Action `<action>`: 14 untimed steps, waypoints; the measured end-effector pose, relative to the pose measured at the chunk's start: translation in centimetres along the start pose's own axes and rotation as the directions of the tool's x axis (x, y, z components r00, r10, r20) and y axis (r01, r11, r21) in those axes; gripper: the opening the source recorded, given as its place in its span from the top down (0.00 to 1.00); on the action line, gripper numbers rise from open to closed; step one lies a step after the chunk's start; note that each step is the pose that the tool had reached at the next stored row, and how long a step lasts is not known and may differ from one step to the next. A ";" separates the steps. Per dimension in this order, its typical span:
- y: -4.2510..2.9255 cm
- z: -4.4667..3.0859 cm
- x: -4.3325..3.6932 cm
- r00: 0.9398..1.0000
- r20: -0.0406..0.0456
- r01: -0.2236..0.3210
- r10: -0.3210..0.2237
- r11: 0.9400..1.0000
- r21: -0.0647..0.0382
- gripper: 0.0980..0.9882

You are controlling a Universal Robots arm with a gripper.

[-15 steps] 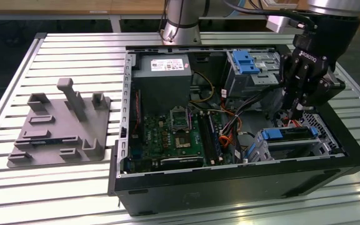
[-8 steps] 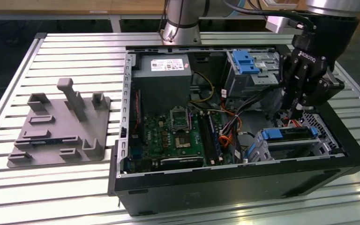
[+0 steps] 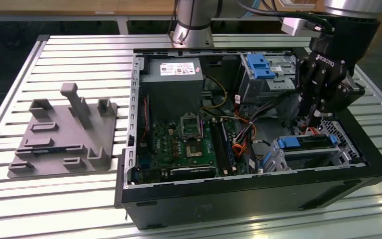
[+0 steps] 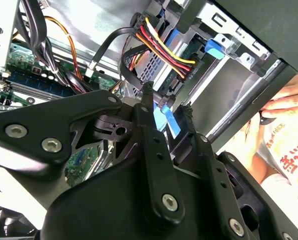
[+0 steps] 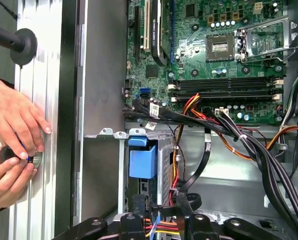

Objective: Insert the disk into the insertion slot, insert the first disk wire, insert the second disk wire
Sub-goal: 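Insert the second disk wire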

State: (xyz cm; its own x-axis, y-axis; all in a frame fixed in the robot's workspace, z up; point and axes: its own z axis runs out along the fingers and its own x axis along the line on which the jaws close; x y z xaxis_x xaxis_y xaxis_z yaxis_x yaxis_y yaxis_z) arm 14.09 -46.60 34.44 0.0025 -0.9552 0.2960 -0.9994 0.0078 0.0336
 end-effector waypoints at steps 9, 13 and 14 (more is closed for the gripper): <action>0.00 0.05 -0.02 1.000 -0.001 0.000 0.000 1.000 0.000 0.84; 0.00 0.07 -0.01 1.000 0.000 0.000 0.000 1.000 0.000 0.89; 0.00 0.08 -0.01 1.000 0.000 0.000 0.000 1.000 0.000 0.89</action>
State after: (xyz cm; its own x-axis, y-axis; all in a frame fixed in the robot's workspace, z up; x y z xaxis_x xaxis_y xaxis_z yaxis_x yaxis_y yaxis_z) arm 14.09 -46.61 34.37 0.0028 -0.9551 0.2963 -0.9994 0.0075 0.0336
